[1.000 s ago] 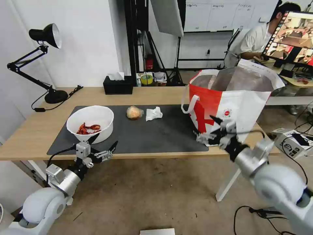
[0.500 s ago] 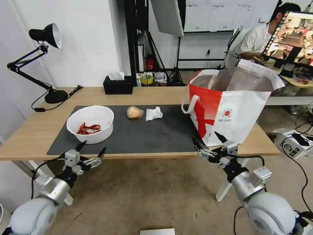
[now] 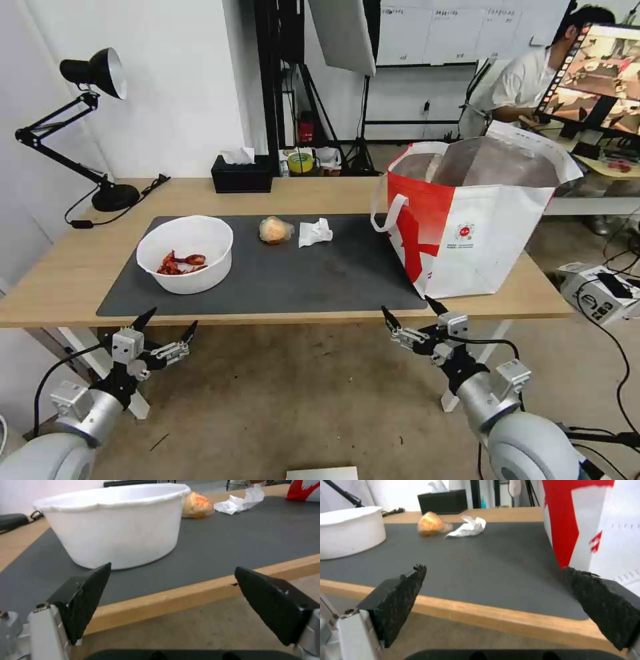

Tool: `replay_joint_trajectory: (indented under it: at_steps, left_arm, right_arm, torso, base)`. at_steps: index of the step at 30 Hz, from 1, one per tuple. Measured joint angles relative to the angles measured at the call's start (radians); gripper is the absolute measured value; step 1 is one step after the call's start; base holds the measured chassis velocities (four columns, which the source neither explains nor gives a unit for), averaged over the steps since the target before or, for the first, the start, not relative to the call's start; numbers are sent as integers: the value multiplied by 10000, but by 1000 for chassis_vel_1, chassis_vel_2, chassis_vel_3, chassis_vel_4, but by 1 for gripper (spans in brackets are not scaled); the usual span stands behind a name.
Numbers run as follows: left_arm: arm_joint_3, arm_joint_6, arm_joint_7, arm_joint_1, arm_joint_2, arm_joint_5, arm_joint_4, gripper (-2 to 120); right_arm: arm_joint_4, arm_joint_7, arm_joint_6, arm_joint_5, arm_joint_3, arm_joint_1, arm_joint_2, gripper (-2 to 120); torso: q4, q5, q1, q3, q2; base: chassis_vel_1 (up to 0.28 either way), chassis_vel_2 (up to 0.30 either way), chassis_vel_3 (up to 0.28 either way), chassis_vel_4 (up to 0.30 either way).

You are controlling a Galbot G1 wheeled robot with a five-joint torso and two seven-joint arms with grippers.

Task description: Pick up the trash from the table and place it into the takeout bag.

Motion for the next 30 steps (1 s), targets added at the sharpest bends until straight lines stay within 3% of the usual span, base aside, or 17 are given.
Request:
replay_joint_trajectory:
  at_steps: [13,21,30]
  left_arm:
    - [159,-65,-3,-171,31,67,217,100]
    - [321,-111,-24,-392,30,64,321,100]
    - [647,-116,-99,-735,-1,49,342,100]
  right_arm:
    - [-207,159,-57,96,-271,256,57,100]
    - [-228,232,-395,649,-722,1147,-99,100]
    - [-1163,271,-1050,1761,-3310,5160,-351,100]
  torso:
    - [-1,0,0,0,0]
    - [-2,1,0,1,0]
    - [2,2,2,2,-1]
  base:
    - [0,0,0,0]
    - [0,0,0,0]
    - [0,0,0,0]
